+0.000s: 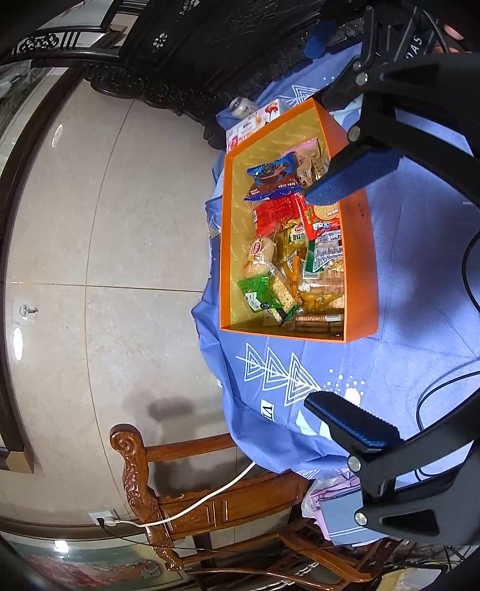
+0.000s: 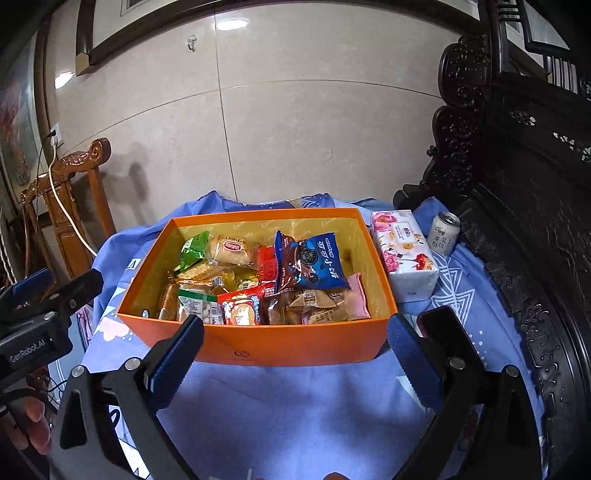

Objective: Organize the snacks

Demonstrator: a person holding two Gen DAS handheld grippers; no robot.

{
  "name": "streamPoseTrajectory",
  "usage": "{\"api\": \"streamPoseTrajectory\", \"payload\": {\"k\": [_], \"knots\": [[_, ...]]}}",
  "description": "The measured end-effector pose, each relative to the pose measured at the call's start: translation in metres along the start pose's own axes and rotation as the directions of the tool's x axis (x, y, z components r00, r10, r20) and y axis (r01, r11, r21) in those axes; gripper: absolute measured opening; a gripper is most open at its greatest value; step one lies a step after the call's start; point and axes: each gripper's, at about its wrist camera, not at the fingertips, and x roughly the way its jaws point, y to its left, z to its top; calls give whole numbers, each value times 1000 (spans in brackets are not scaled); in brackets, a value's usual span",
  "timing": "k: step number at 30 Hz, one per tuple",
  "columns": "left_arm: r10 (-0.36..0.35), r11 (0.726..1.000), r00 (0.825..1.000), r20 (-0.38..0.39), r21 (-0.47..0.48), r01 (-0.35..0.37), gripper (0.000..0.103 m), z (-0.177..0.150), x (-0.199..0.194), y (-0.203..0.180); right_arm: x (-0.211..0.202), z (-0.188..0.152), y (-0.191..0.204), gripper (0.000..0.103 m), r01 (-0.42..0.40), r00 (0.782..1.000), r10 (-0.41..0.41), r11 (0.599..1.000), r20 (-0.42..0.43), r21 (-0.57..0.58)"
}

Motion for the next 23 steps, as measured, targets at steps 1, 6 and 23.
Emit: {"api": "streamPoseTrajectory", "payload": {"k": [1, 6, 23], "knots": [[-1, 1000, 1000, -1, -1, 1, 99, 0, 0, 1, 0, 0, 0, 100, 0, 1000, 0, 1000, 1, 0], [4, 1000, 1000, -2, -9, -4, 99, 0, -1, 5, -1, 0, 2, 100, -1, 1000, 1, 1000, 0, 1], [34, 999, 999, 4, -15, -34, 99, -1, -5, 9, -1, 0, 7, 100, -15, 1000, 14, 1000, -9, -9]]}}
